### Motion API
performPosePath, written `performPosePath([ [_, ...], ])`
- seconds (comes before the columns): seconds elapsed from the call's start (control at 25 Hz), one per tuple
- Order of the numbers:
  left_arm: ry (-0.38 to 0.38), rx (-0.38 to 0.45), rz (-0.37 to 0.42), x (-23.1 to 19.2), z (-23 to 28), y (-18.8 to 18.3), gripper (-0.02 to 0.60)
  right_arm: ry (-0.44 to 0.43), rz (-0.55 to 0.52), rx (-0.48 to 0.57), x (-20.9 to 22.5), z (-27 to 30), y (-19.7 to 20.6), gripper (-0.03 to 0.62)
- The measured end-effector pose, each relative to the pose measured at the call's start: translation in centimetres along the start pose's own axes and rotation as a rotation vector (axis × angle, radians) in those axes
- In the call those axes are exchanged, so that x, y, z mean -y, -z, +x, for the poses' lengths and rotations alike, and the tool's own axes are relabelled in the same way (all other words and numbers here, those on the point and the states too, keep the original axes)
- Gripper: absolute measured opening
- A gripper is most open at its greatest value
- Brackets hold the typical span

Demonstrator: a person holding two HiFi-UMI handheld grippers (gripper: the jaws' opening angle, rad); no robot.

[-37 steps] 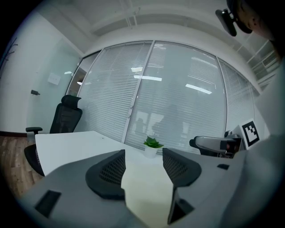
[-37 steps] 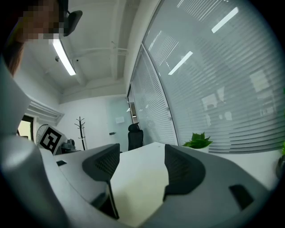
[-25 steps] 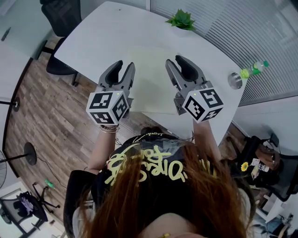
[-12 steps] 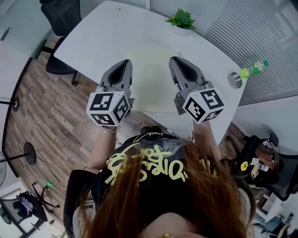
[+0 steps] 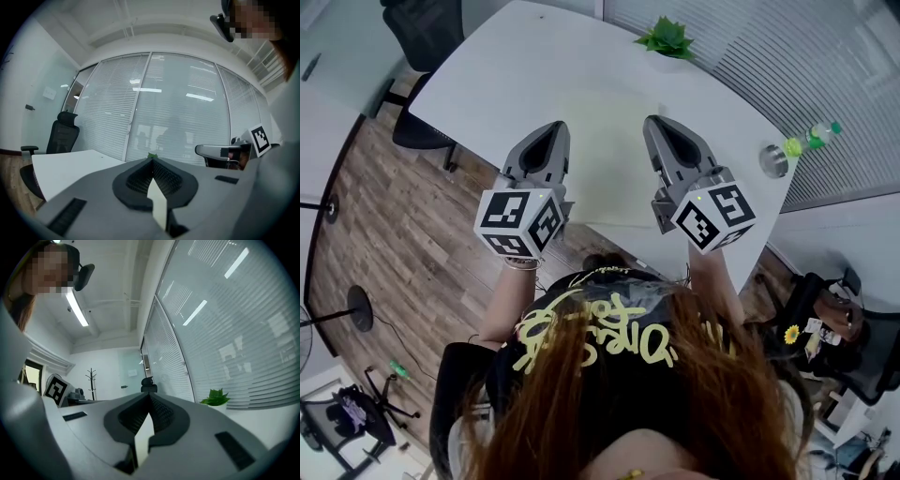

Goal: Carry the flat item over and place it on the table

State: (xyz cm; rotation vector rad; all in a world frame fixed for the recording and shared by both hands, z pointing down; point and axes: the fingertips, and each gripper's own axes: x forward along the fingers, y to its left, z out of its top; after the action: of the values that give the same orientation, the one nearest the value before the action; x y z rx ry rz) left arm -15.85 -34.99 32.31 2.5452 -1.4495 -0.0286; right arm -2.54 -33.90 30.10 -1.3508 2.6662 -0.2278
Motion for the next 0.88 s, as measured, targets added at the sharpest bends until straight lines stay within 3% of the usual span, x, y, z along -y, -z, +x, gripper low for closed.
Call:
performPosePath([
  [0.88,0.006,0.017,-0.006,0.68,-0.56,-0.30,-0.005,-0.002,-0.043,-0.044,-0.49,-0.25,0.63,0.003],
])
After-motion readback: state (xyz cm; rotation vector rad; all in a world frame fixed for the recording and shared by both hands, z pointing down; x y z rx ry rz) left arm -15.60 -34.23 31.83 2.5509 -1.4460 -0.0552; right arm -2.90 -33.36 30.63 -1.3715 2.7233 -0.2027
